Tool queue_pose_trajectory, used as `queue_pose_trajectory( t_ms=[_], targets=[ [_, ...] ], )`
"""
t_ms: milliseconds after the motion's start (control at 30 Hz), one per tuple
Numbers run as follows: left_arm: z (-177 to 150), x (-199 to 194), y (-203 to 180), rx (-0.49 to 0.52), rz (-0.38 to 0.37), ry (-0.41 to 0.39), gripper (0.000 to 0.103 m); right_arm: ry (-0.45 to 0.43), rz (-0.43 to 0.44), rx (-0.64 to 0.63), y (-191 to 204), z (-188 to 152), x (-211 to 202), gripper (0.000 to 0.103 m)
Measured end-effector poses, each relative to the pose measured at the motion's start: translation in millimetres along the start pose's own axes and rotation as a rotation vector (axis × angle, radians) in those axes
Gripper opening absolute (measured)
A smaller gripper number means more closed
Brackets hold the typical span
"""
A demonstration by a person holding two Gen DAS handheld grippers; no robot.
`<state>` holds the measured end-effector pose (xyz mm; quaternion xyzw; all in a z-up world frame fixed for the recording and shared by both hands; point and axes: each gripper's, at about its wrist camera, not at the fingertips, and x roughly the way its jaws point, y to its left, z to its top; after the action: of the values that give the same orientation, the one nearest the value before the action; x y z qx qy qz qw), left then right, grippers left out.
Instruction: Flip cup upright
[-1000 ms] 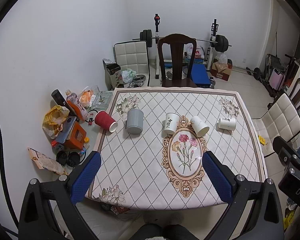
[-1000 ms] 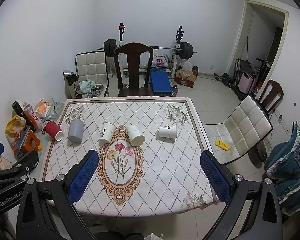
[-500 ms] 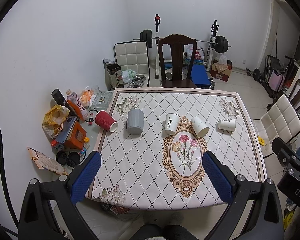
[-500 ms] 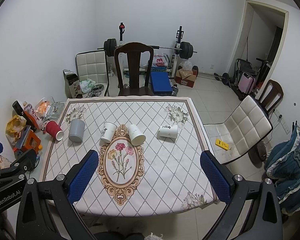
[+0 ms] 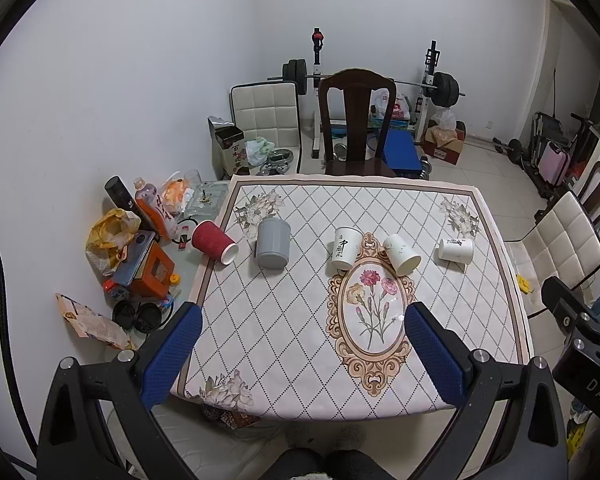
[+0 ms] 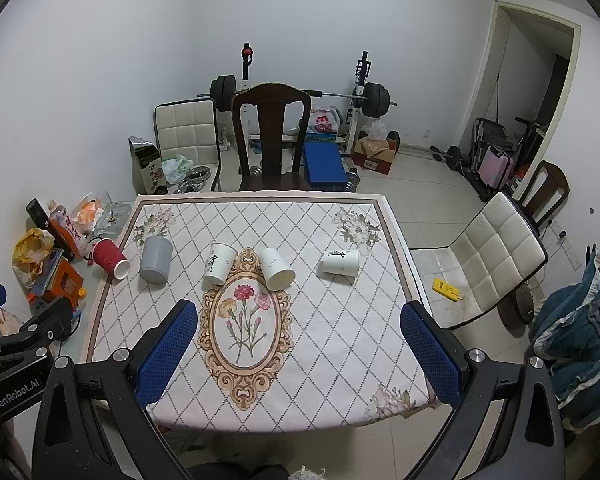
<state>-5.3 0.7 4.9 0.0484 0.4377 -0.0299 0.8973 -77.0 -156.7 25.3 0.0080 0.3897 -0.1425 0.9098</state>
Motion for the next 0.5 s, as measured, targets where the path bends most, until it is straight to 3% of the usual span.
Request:
queue_pose_trajectory(
  t_ms=[300, 500],
  targets=[
    [0.8, 3.8, 4.9, -0.025, 0.011, 0.01, 0.103, 0.009, 0.029, -0.005, 2.9, 3.7, 7.9, 0.103],
    [-0.2, 31.7, -2.6, -0.033, 0.069, 0.038, 0.103, 0.057, 0.045, 0.003, -5.8, 1.4, 37.4, 0.103]
  ],
)
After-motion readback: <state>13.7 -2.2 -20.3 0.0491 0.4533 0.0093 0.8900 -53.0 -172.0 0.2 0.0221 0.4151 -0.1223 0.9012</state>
